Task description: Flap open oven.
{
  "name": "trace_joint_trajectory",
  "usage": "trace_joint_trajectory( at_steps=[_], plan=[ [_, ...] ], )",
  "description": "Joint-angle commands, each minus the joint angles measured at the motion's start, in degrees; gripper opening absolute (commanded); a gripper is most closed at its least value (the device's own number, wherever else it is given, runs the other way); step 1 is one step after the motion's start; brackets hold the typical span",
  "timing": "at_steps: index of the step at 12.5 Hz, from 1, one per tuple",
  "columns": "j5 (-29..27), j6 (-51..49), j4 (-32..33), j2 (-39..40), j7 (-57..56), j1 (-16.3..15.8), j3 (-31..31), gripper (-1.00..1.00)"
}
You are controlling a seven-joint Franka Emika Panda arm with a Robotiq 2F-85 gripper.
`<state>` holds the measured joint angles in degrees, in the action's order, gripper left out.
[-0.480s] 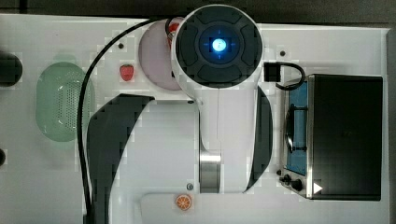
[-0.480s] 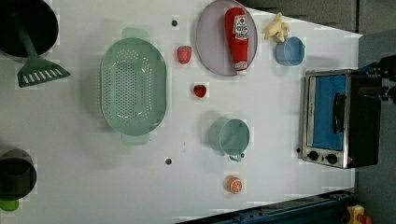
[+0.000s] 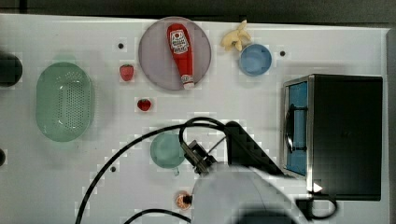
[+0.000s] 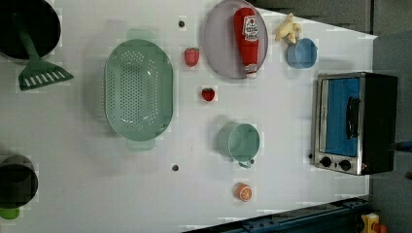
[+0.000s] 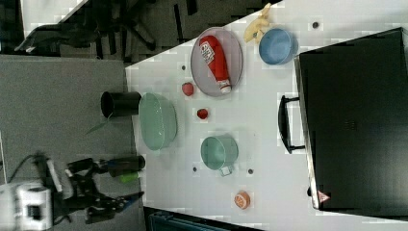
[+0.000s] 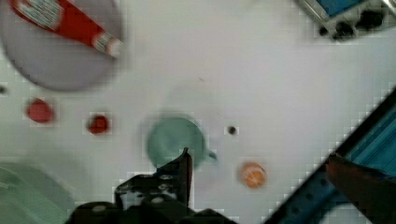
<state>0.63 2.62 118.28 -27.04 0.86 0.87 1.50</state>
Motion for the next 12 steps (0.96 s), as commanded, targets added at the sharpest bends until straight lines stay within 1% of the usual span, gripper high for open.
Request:
trace_joint_trajectory(
  at_steps=[1, 3, 6, 7, 9, 12],
  plan=[
    [-0.2, 1.0, -0.1, 2.2, 3.7, 1.0, 0.6, 0.65],
    [-0.2, 1.2, -0.1, 2.3, 3.7, 1.0, 0.6, 0.14],
    [-0.2, 1.4, 0.3, 4.0, 3.6, 1.0, 1.9, -0.56],
    [-0.2, 1.4, 0.6, 4.8, 3.5, 1.1, 2.6, -0.65],
    [-0.2, 1.8, 1.4, 6.8, 0.5, 1.1, 4.4, -0.65],
    [-0.1, 4.0, 2.2, 10.1, -8.7, 1.3, 7.3, -0.65]
  ],
)
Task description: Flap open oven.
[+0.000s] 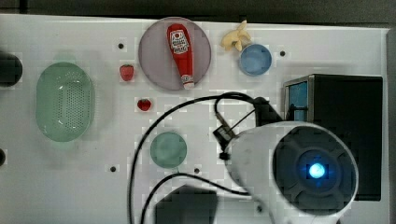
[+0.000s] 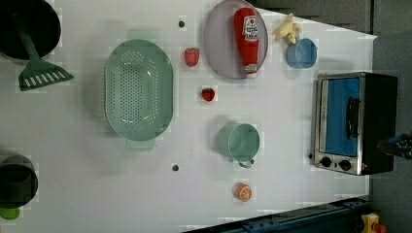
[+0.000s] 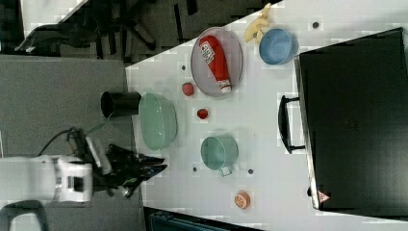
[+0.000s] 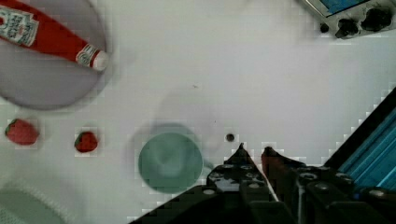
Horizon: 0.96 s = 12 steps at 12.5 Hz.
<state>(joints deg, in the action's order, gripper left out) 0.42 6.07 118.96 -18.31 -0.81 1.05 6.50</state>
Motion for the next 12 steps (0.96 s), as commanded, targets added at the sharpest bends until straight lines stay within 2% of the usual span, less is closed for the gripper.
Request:
trace_joint_trajectory(
  at_steps=[1, 6, 9, 12],
  plan=[
    [0.4, 1.7, 1.8, 2.5, -11.0, 1.2, 3.4, -0.65],
    [8.6, 12.4, 3.6, 8.3, -36.8, 1.3, 8.6, -0.65],
    [9.4, 22.1, 5.1, 11.3, -50.0, 1.5, 12.0, -0.65],
    [9.4, 29.6, 6.3, 14.5, -58.5, 1.8, 15.4, -0.65]
  ],
)
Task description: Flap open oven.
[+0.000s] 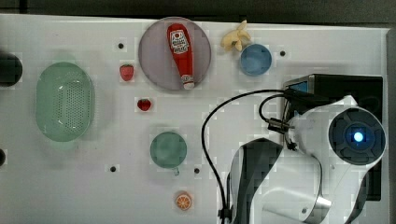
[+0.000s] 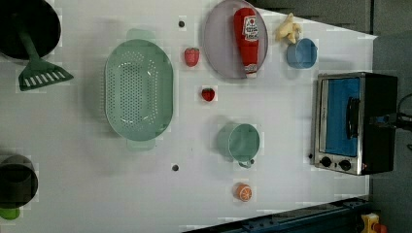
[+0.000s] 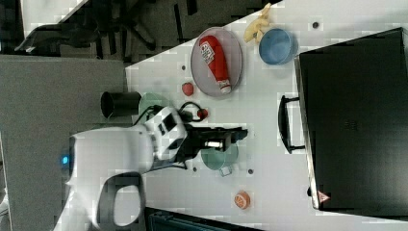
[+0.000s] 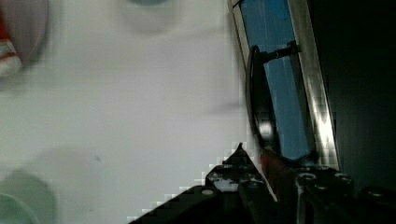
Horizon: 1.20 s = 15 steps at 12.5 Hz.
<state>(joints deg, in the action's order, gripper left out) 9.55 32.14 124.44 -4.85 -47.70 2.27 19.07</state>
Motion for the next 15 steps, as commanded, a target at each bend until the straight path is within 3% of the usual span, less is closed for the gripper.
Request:
trace_joint_trajectory(
  at_steps=[1, 5, 15],
  plan=[
    [0.3, 5.1, 0.9, 2.3, -13.0, 0.6, 3.8, -0.65],
    [-0.1, 9.0, 1.7, 6.9, -15.7, 0.7, 6.5, -0.65],
    [-0.2, 20.6, 4.4, 14.2, -15.6, 0.3, 5.3, -0.65]
  ],
)
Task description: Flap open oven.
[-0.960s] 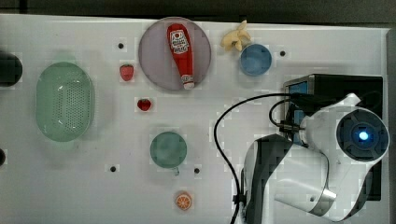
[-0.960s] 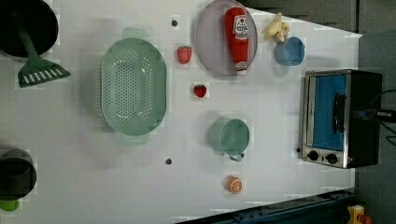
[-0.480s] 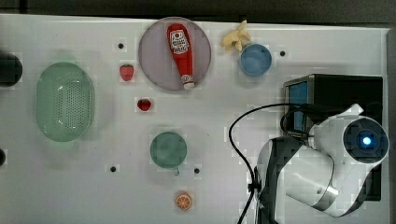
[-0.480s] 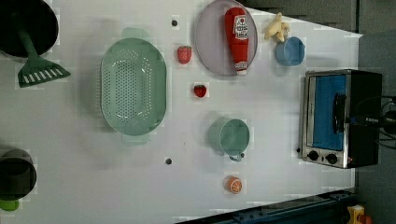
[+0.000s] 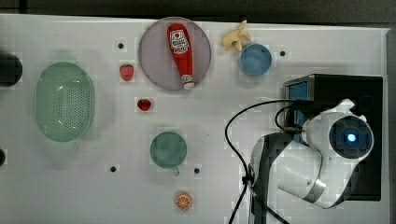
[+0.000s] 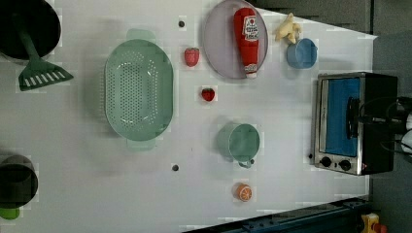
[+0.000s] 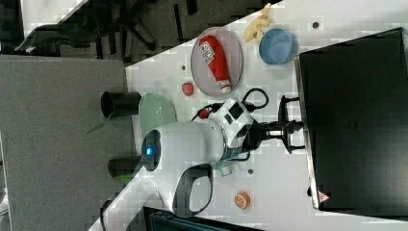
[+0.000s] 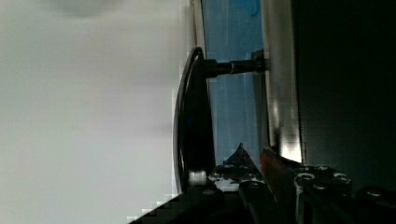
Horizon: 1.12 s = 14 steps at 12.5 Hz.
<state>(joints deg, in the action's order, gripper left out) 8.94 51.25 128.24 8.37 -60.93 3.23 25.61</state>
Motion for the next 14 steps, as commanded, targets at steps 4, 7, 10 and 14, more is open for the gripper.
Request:
trace_joint_trajectory(
  at_steps=[4, 7, 10, 14],
  plan=[
    [2.0, 0.4, 1.1, 1.2, 2.9, -2.1, -3.7, -0.65],
    [9.9, 0.1, 1.8, 1.3, 9.9, -3.7, -6.0, -0.65],
    [18.3, -1.1, 2.7, 1.6, 22.2, -5.1, -8.5, -0.65],
    [30.5, -4.2, 3.3, 3.3, 35.6, -6.7, -11.6, -0.65]
  ],
)
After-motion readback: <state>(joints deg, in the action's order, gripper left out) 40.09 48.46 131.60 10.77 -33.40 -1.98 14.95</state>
